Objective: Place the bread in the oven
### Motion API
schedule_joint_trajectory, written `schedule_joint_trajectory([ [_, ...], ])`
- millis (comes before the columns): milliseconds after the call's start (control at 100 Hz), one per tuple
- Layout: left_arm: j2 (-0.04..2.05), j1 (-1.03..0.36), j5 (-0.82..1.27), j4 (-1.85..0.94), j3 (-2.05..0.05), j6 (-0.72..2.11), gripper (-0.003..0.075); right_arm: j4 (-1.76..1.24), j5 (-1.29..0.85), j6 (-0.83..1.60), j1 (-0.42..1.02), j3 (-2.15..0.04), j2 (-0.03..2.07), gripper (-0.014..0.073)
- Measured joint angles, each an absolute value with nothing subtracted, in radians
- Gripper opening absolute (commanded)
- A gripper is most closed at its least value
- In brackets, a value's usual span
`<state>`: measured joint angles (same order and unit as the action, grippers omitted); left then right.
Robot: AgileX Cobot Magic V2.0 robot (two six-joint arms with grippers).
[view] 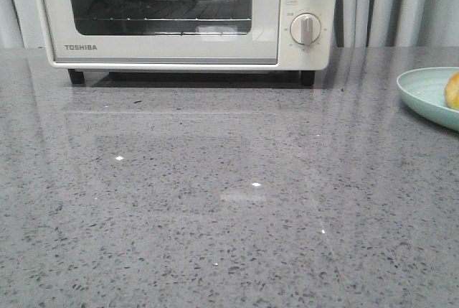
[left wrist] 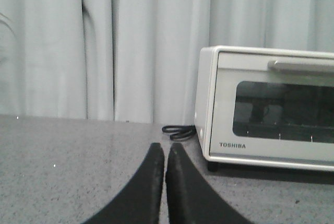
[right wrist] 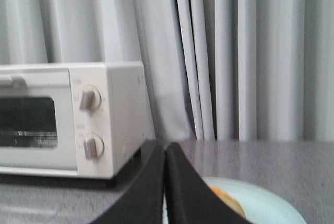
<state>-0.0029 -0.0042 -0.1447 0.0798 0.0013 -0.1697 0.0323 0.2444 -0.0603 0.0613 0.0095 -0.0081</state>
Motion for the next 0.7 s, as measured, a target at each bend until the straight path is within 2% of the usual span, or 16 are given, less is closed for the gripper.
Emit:
schedule_joint_trajectory([
  [130, -0.003, -0.004, -0.178, 0.066, 0.001, -0.17, -0.0022, 0.032, 0.269, -0.082, 0.061, 0.01, -0.008, -0.0057],
  [330, -0.003, -0.004, -0.297, -0.059, 0.001, -0.207, -0.0022, 0.032, 0.244, -0.251, 0.061, 0.01, -0.008, -0.0057],
  [420, -0.003, -0.004, -0.289, -0.071, -0.013, -0.228, -0.0022, 0.032, 0.123, -0.275, 0.07, -0.029, -0.008, -0.0057],
  [700, 0.0, -0.015, -0.036, -0.027, -0.227, -0.237, -0.0022, 0.03, -0.241, -0.282, 0.078, -0.284, 0.023, -0.0057],
])
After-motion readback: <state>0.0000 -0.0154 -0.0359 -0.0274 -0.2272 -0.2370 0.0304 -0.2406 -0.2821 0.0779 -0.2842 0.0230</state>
